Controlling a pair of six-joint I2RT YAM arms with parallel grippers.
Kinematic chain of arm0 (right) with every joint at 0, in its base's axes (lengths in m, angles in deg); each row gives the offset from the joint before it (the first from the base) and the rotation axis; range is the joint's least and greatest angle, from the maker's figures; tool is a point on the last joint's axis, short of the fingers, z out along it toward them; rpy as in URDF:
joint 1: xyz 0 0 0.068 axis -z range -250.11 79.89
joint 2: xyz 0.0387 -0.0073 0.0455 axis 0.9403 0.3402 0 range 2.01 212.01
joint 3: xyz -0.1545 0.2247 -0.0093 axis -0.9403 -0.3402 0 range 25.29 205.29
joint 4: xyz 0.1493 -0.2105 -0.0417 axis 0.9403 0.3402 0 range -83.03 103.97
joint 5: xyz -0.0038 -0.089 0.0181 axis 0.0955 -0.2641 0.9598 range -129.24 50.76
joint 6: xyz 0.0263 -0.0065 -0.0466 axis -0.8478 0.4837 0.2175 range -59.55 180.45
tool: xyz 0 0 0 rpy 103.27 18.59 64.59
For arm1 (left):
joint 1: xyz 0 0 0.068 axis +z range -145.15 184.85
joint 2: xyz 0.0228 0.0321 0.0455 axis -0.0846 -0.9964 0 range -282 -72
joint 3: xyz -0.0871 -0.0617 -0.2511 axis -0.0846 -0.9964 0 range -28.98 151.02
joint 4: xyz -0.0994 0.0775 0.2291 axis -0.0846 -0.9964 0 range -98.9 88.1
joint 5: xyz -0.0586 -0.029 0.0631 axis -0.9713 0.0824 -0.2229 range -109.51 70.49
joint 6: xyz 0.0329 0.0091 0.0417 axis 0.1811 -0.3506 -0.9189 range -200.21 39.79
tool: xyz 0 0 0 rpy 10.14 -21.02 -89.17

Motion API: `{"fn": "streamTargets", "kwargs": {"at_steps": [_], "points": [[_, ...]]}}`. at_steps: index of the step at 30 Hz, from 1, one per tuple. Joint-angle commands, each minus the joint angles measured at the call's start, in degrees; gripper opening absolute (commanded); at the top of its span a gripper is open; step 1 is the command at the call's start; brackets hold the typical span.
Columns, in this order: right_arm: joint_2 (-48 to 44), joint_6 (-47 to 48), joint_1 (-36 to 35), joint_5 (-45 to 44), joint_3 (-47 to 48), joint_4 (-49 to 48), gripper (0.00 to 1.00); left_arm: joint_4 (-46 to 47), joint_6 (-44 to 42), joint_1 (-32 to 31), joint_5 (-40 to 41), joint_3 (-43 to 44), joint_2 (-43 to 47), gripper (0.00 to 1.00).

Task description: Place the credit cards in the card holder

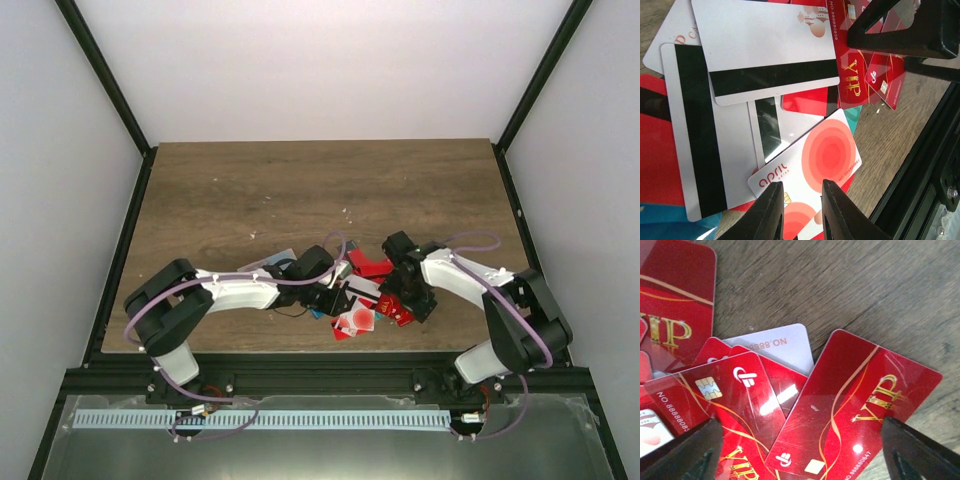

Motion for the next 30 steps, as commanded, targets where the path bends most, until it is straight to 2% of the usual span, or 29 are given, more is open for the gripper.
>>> {"fn": "streamTargets", "kwargs": {"at_steps": [1, 4, 9, 14, 19, 23, 25, 26, 30], "points": [[-0.20, -3.52, 0.52, 1.20, -4.57, 0.32, 0.84, 0.11, -2.46, 0.68, -0.50, -1.40, 2.67, 0.24], [-1.43, -5.01, 0.58, -0.36, -7.13, -0.08, 0.75, 0.08, -2.94, 1.11, -0.90, -2.03, 3.21, 0.24], [-4.04, -7.14, 0.93, -0.84, -12.30, -0.51, 0.75, 0.14, -3.45, 1.37, -1.49, -2.67, 3.62, 0.24], [-6.05, -8.65, 0.94, -0.64, -12.64, 0.48, 0.77, 1.13, -3.36, 1.32, -2.42, -2.87, 3.40, 0.24], [-4.71, -7.73, 0.94, -1.39, -14.00, -0.98, 0.75, 0.79, -3.79, 1.33, -2.53, -3.00, 3.43, 0.23], [-4.54, -6.66, 0.93, -1.48, -14.45, -0.70, 0.64, 0.75, -3.85, 1.57, -2.15, -3.92, 4.12, 0.23], [-4.23, -6.17, 0.96, -1.47, -14.32, -0.56, 0.52, 0.96, -3.85, 1.72, -2.19, -3.99, 4.13, 0.23], [-3.91, -5.83, 0.97, -1.37, -14.20, -0.52, 0.50, 0.98, -3.85, 1.75, -2.12, -4.02, 4.04, 0.23], [-1.99, -2.82, 0.94, 1.09, -12.95, -1.63, 0.47, 1.30, -3.67, 2.07, -2.35, -4.07, 4.16, 0.23]]}}
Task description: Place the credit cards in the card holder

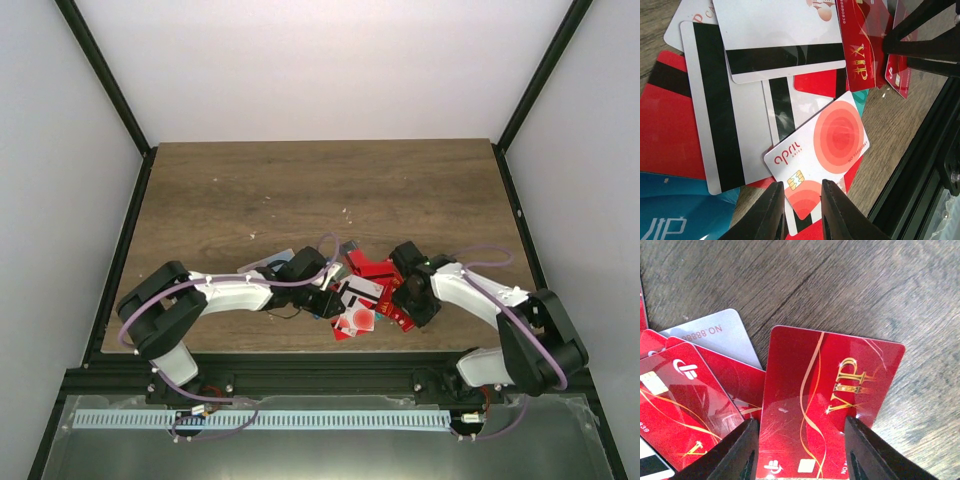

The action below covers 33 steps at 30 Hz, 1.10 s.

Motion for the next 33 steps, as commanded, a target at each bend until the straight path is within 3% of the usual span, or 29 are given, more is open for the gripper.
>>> {"fn": "streamTargets", "kwargs": {"at_steps": [1, 11, 14, 17, 25, 27, 29, 30, 33], "points": [[5.88, 3.64, 0.58, 1.54, -4.46, 0.73, 0.45, 1.08, -0.93, 0.52, -0.48, -0.52, 1.49, 0.23], [5.13, 7.25, -3.70, 3.93, 2.02, 2.77, 0.20, 1.62, 0.13, 1.50, -0.45, -1.93, 4.12, 0.22], [5.17, 8.73, -4.12, 5.33, 2.86, 2.51, 0.05, 1.99, 0.41, 1.68, -0.64, -2.19, 4.18, 0.21], [5.25, 9.64, -4.34, 6.62, 2.87, 1.99, 0.01, 2.75, 0.83, 1.82, -1.29, -2.46, 3.96, 0.20], [0.45, 14.13, -4.74, 1.95, 3.90, 1.49, 0.03, 3.35, 1.52, 1.97, 0.20, -2.81, 4.85, 0.20], [-2.68, 17.56, -4.75, 3.40, 3.13, -2.43, 0.14, 3.05, 1.76, 1.92, 1.27, -2.63, 5.02, 0.20], [-7.02, 21.08, -4.75, 7.06, 0.51, -9.64, 0.34, 2.61, 1.84, 1.92, 2.20, -2.67, 5.45, 0.22], [-9.00, 22.20, -4.75, 9.13, -0.75, -12.89, 0.39, 2.40, 1.83, 1.93, 2.37, -2.78, 5.51, 0.23], [-10.29, 23.88, -4.75, 13.43, -2.10, -18.01, 0.43, 1.78, 1.50, 1.90, 2.42, -3.27, 5.23, 0.26]]}}
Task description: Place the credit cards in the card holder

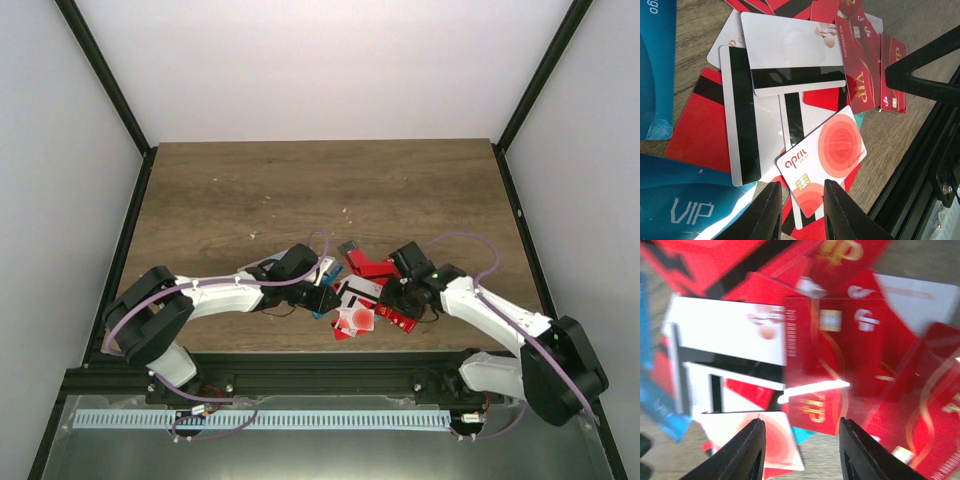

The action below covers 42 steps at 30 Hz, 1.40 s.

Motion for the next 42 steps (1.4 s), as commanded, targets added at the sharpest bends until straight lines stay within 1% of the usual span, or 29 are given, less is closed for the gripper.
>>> {"fn": "streamTargets", "kwargs": {"at_steps": [1, 5, 11, 20, 23, 28, 31, 34, 38, 42], "points": [[-0.97, 5.59, -0.53, 7.05, -1.25, -10.95, 0.42, 0.58, -0.32, 0.22, 0.89, -1.01, 0.83, 0.26], [3.62, 7.23, -1.73, 9.24, -1.16, -14.39, 0.40, 3.04, -0.08, 0.25, -1.07, -2.14, -1.21, 0.26], [9.67, 7.73, -5.13, 10.53, -1.10, -16.70, 0.40, 6.24, 0.69, -0.02, -5.16, -2.77, -5.88, 0.26], [13.15, 5.34, -12.17, 13.05, -2.63, -20.18, 0.39, 10.96, 2.28, -0.61, -9.21, -5.71, -8.36, 0.26], [14.17, 3.57, -14.79, 14.51, -3.02, -21.72, 0.39, 11.93, 3.39, -0.64, -9.04, -8.89, -5.64, 0.26], [16.69, -0.72, -20.45, 16.13, -3.17, -24.49, 0.39, 12.69, 4.89, -0.69, -8.59, -15.44, 1.68, 0.26], [16.48, -3.33, -24.07, 16.57, -3.04, -25.26, 0.38, 13.01, 5.70, -0.68, -8.95, -18.75, 5.99, 0.27], [14.28, -2.81, -25.53, 13.80, -0.55, -21.71, 0.38, 11.60, 6.21, -0.69, -7.52, -20.87, 10.86, 0.27], [12.01, 0.45, -24.80, 6.07, 5.00, -12.75, 0.39, 8.38, 5.76, -0.63, -3.63, -20.14, 16.28, 0.27], [10.06, 1.55, -22.93, 2.53, 5.68, -8.20, 0.40, 6.05, 4.64, -0.61, -0.22, -17.89, 16.91, 0.28]]}}
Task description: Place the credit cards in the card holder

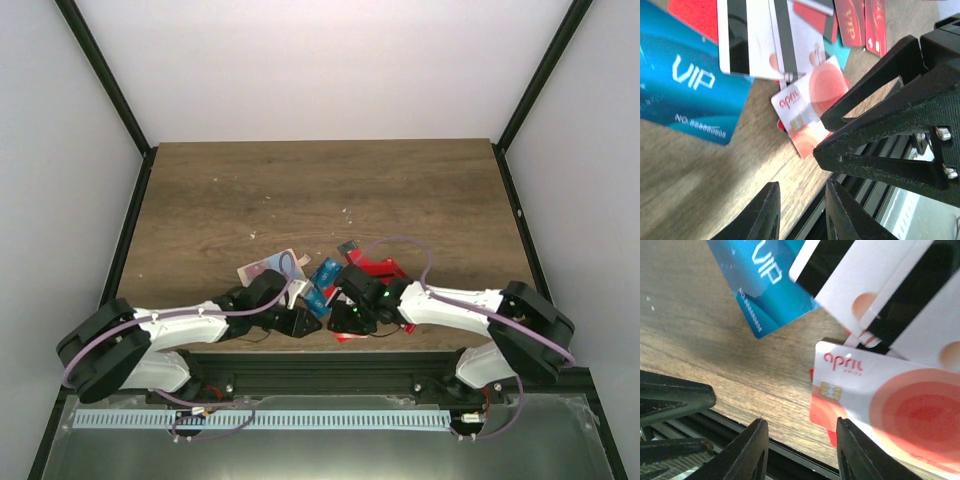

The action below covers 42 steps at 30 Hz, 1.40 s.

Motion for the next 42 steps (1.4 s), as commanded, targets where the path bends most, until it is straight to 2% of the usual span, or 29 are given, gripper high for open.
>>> {"fn": "streamTargets", "kwargs": {"at_steps": [1, 10, 16, 23, 32, 42], "points": [[-3.16, 1.67, 1.87, -7.04, 1.88, 9.13, 0.40, -2.02, -1.19, 0.15, 4.66, 2.96, -0.06, 0.28], [-4.00, 1.63, 4.11, -14.90, 0.54, 16.89, 0.49, 0.33, -1.79, 0.06, 3.24, 7.13, -8.98, 0.27], [-0.05, 3.49, 3.97, -14.53, -0.82, 13.69, 0.50, 1.46, -2.54, 0.05, 1.00, 9.02, -13.12, 0.27], [4.50, 8.70, 1.26, -8.33, 0.71, 7.89, 0.50, 2.79, -2.76, -0.04, -0.62, 8.20, -15.41, 0.27], [8.23, 11.14, -4.70, 3.28, 1.47, 0.92, 0.49, 4.08, -0.25, -0.19, -0.65, -0.48, -8.50, 0.27], [12.05, 8.95, -9.75, 6.00, 3.92, 3.44, 0.50, -4.58, 2.24, -0.65, 1.83, -7.62, 7.54, 0.30]]}}
